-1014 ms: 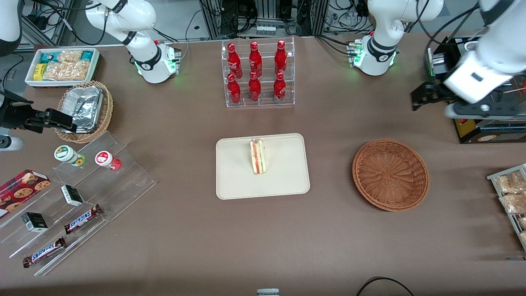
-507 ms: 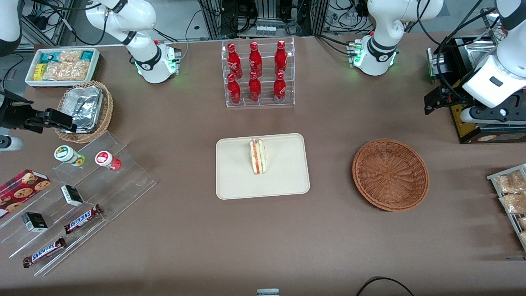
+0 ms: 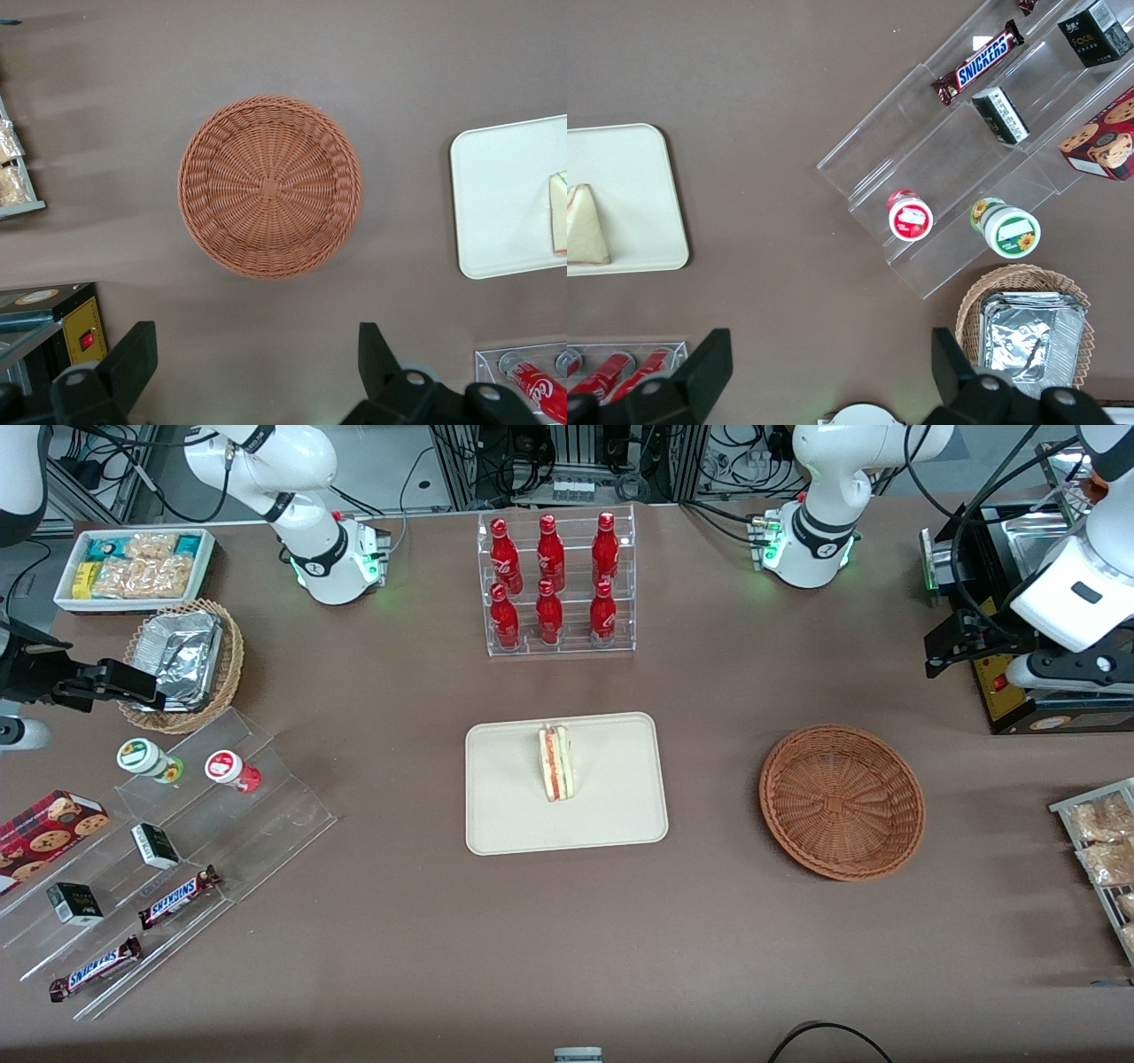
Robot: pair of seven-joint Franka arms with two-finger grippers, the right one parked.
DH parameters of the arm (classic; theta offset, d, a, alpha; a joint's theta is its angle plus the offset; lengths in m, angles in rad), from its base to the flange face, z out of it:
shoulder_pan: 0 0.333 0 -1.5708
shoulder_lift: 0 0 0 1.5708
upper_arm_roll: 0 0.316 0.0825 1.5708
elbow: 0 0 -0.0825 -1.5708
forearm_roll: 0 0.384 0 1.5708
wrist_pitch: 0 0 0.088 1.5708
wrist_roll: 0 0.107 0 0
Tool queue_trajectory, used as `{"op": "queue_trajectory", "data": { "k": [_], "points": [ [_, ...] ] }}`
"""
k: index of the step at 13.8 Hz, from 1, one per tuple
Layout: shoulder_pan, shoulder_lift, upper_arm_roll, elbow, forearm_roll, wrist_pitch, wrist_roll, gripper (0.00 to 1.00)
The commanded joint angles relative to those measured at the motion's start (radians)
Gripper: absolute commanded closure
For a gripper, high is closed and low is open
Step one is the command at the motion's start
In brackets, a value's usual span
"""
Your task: Place sandwich from basket to tray
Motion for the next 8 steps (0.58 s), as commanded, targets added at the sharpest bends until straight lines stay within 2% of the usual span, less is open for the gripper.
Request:
{"op": "queue_trajectory", "data": {
  "k": [1,3,5,8],
  "points": [
    [-0.005,0.061,0.008,0.087,0.011,-0.012,0.018,0.0],
    [-0.007,0.084,0.029,0.137,0.004,-0.047,0.017,0.0],
    [-0.03,0.073,0.099,0.134,-0.002,-0.058,0.018,0.0],
    [-0.036,0.076,0.109,0.128,-0.002,-0.082,0.003,0.0]
  ]
}}
